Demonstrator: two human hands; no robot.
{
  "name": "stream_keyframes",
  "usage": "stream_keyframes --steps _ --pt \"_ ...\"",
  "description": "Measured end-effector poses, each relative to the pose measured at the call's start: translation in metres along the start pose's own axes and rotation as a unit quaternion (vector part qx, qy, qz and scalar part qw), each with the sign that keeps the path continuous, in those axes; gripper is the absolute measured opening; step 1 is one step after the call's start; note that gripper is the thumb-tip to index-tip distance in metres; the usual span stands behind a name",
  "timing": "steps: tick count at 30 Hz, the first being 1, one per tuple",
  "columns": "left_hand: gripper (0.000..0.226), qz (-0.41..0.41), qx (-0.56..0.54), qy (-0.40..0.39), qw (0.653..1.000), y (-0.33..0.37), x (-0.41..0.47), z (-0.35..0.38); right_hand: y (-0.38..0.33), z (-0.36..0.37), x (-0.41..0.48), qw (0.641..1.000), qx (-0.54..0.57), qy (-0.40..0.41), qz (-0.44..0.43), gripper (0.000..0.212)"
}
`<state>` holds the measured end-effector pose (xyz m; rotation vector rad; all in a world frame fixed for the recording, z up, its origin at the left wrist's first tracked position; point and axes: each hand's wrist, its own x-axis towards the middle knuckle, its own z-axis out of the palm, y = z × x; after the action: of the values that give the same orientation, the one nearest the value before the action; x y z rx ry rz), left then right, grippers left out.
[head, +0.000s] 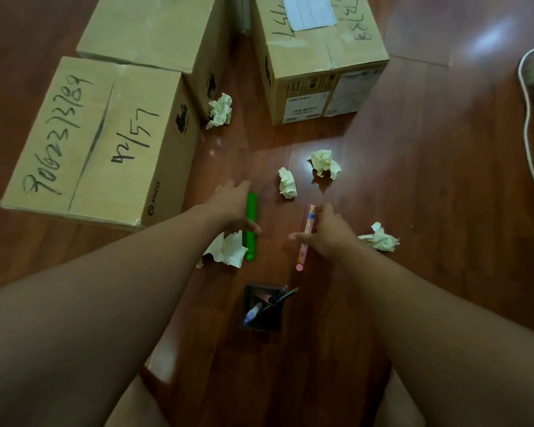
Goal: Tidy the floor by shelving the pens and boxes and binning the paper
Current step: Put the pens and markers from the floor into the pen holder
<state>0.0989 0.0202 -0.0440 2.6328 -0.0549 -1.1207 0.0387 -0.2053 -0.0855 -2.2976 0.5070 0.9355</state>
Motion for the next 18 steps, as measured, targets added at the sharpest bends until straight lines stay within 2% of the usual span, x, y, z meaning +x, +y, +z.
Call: stream_keyframes --steps 3,10,18 --pt "0.128 -0.011 0.007 -0.004 1.0 -0.001 0.016 0.007 -0.01 -0.003 0.014 1.0 -0.004 0.013 0.028 0.116" --pt "0.11 -0.013 0.098 0.052 0.994 -0.01 0.033 0.022 -0.024 -0.007 0.025 0.995 -0.066 0.024 0.068 0.107" --pt "0.104 -0.016 0.138 0.034 0.99 -0.004 0.04 0.023 -0.025 -0.012 0.028 0.99 -0.11 -0.008 0.089 0.11"
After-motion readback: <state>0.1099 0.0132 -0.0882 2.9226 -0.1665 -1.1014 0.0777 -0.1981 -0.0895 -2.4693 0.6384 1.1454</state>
